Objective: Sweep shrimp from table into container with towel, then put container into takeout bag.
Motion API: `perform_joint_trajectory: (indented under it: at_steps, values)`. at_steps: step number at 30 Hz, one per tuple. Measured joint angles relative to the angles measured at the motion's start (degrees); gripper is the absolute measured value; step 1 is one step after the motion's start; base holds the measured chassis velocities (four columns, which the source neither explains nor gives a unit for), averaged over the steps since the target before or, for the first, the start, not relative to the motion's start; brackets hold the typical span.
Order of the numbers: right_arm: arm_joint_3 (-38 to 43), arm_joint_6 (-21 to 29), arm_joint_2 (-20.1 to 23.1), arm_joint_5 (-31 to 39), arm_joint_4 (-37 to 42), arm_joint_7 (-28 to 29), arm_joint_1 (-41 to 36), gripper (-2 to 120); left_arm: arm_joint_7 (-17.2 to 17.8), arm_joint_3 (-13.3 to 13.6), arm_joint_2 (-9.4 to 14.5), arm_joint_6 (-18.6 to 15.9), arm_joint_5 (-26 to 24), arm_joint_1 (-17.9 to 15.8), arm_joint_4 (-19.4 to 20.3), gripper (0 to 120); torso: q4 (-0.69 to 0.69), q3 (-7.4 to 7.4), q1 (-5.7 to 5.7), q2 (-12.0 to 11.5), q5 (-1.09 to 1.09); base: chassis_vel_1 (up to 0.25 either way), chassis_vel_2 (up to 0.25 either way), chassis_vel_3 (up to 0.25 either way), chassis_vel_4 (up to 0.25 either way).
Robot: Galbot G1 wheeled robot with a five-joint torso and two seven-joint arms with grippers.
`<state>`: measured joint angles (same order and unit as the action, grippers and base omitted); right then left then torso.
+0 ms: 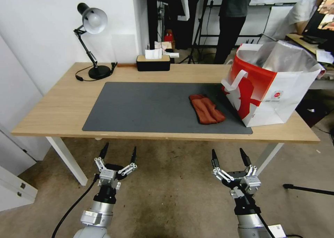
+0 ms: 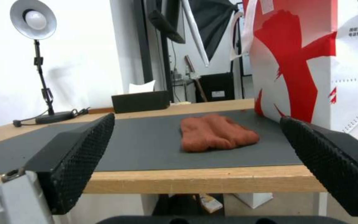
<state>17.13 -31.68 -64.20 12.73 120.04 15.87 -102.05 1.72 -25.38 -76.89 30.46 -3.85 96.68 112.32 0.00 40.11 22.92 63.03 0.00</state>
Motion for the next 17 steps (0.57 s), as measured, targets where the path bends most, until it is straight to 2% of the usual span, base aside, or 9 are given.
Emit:
perform_joint_trajectory:
  at_steps: [17]
  values:
    - [0.0,0.1,0.0,0.0,-0.1,0.0,0.0,100,0.1,0.1,0.1,-0.1,-0.1,-0.1,0.0,100,0.0,0.0,0.0,0.0,0.0,0.0,0.0,0.0,0.0]
